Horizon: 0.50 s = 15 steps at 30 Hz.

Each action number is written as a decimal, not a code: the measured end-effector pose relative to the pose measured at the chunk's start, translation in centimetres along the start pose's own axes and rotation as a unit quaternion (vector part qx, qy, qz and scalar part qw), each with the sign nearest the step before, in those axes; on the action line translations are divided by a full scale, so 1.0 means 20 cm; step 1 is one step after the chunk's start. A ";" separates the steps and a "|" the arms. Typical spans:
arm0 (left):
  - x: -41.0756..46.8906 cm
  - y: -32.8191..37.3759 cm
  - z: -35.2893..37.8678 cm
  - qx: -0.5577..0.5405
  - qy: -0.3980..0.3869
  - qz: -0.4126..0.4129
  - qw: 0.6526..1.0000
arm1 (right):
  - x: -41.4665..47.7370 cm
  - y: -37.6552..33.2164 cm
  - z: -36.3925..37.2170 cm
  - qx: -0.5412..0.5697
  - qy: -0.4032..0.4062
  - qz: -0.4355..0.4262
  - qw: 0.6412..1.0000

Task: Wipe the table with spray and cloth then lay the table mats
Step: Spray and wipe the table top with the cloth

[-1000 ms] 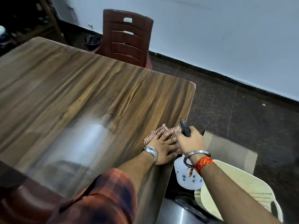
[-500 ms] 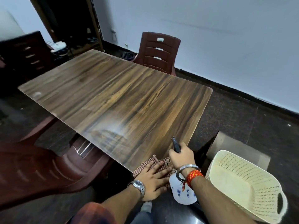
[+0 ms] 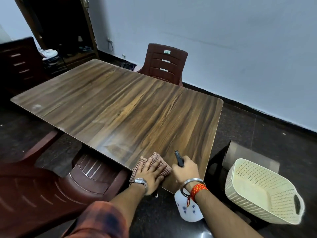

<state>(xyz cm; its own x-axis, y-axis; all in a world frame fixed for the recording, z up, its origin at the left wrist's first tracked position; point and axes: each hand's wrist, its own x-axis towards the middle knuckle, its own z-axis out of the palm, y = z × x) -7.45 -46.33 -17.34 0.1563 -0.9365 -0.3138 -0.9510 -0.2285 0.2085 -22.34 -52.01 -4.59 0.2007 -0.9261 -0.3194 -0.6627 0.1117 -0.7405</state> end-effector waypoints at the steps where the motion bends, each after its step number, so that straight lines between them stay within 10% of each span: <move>1: 0.00 -0.08 -0.02 -0.006 0.003 -0.012 1.000 | 0.00 0.00 0.06 0.004 0.001 0.005 1.000; 15: 0.15 -0.52 -0.15 -0.057 0.035 -0.119 0.991 | 0.03 -0.22 0.39 -0.027 -0.024 0.012 0.999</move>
<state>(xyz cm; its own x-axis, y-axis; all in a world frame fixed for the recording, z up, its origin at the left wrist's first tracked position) 3.62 -47.55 -17.63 0.3953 -0.8674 -0.3023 -0.8490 -0.4707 0.2403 -13.69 -50.27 -6.06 0.2175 -0.9046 -0.3666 -0.7056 0.1138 -0.6994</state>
